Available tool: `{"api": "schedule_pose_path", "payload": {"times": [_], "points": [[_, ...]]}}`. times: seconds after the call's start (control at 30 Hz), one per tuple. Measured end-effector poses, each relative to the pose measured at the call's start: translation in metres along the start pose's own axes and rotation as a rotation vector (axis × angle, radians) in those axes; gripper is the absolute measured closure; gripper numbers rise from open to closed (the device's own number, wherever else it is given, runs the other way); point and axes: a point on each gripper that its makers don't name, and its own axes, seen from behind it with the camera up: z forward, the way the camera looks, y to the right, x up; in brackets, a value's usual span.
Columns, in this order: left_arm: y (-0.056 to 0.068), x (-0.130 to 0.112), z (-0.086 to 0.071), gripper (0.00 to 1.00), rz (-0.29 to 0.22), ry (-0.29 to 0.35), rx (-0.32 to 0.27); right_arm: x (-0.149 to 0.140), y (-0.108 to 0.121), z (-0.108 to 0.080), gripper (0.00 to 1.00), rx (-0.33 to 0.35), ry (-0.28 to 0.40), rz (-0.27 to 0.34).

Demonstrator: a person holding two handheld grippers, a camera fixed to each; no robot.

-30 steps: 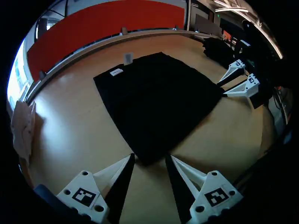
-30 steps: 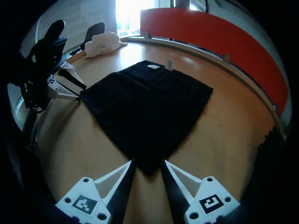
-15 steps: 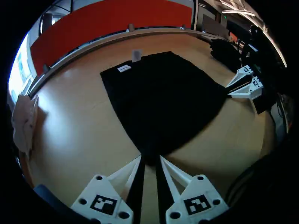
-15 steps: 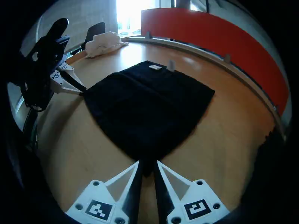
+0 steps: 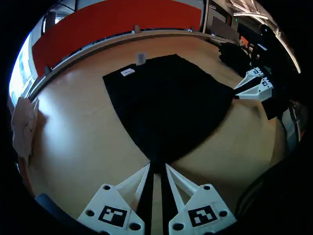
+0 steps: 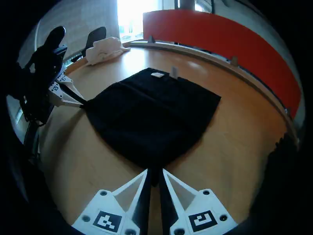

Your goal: Fold towel

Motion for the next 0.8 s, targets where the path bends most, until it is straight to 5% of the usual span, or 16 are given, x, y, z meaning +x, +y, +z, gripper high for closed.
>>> {"api": "schedule_pose_path", "payload": {"times": [0.3,0.8], "points": [[0.006,0.009,-0.006,0.89,-0.019,0.015,-0.005,0.008,0.006,-0.006,0.88,-0.011,0.011,0.01],[0.001,0.035,-0.038,0.89,-0.088,0.06,0.009,0.041,0.006,-0.03,0.88,-0.025,0.036,-0.017]]}}
